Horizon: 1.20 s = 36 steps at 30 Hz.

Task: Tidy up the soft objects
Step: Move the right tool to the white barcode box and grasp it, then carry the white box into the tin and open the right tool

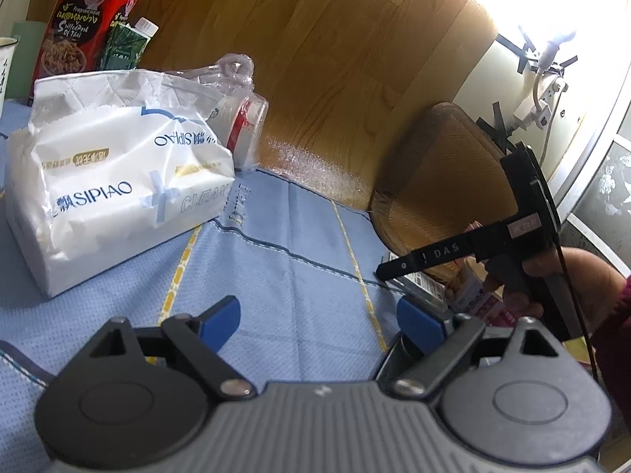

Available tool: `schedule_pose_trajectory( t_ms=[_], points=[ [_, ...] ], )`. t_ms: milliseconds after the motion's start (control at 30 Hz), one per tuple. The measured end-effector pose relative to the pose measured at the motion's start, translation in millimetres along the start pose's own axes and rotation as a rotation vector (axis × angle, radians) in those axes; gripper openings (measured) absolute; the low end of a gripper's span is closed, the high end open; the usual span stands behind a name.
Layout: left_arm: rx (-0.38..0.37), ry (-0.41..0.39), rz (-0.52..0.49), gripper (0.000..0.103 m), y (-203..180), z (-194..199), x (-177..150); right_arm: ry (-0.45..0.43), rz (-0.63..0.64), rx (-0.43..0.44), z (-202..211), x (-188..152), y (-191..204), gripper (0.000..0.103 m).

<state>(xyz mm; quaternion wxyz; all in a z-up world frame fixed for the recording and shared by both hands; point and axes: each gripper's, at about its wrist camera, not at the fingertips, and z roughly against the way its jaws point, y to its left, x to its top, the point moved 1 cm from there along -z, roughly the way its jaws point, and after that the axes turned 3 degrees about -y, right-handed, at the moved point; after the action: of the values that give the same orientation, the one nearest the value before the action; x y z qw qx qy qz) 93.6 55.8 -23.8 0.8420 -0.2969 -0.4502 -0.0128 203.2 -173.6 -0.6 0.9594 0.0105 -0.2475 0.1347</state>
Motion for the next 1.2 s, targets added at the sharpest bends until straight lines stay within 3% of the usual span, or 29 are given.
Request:
schedule_pose_trajectory(
  t_ms=[267,400,567,733,767,800,900,1067,1133,1200],
  points=[
    [-0.006,-0.002,0.013,0.09,3.0,0.9,0.5,-0.017,0.021,0.024,20.8,-26.0,23.1,0.072],
    [-0.011,-0.007,0.01,0.09,2.7,2.2,0.4,-0.049,-0.045,0.048,41.0,-54.8,19.7,0.072],
    [-0.033,-0.018,-0.008,0.09,-0.4,5.4,-0.7,-0.133,-0.186,0.116,83.7,-120.3,12.3,0.072],
    [-0.097,0.024,-0.059,0.09,-19.8,7.0,-6.3,-0.304,-0.342,0.182,121.1,-196.8,13.2,0.073],
    [-0.113,0.033,-0.067,0.09,-25.6,10.5,-8.6,-0.335,-0.354,0.182,126.9,-209.5,15.2,0.079],
    [-0.137,0.045,-0.075,0.09,-34.0,14.8,-11.4,-0.357,-0.354,0.17,131.4,-221.0,16.8,0.088],
    [-0.211,0.105,-0.089,0.09,-59.3,24.7,-22.4,-0.406,-0.279,0.095,142.6,-251.8,25.8,0.089],
    [-0.309,0.221,-0.078,0.09,-93.6,25.8,-39.2,-0.416,-0.12,0.047,151.0,-264.4,38.0,0.089],
    [-0.333,0.268,-0.075,0.09,-105.8,22.0,-45.6,-0.403,-0.051,-0.008,144.3,-263.0,43.4,0.084],
    [-0.339,0.301,-0.077,0.09,-114.5,18.2,-51.2,-0.418,-0.036,0.015,143.6,-260.8,44.9,0.064]
  ],
)
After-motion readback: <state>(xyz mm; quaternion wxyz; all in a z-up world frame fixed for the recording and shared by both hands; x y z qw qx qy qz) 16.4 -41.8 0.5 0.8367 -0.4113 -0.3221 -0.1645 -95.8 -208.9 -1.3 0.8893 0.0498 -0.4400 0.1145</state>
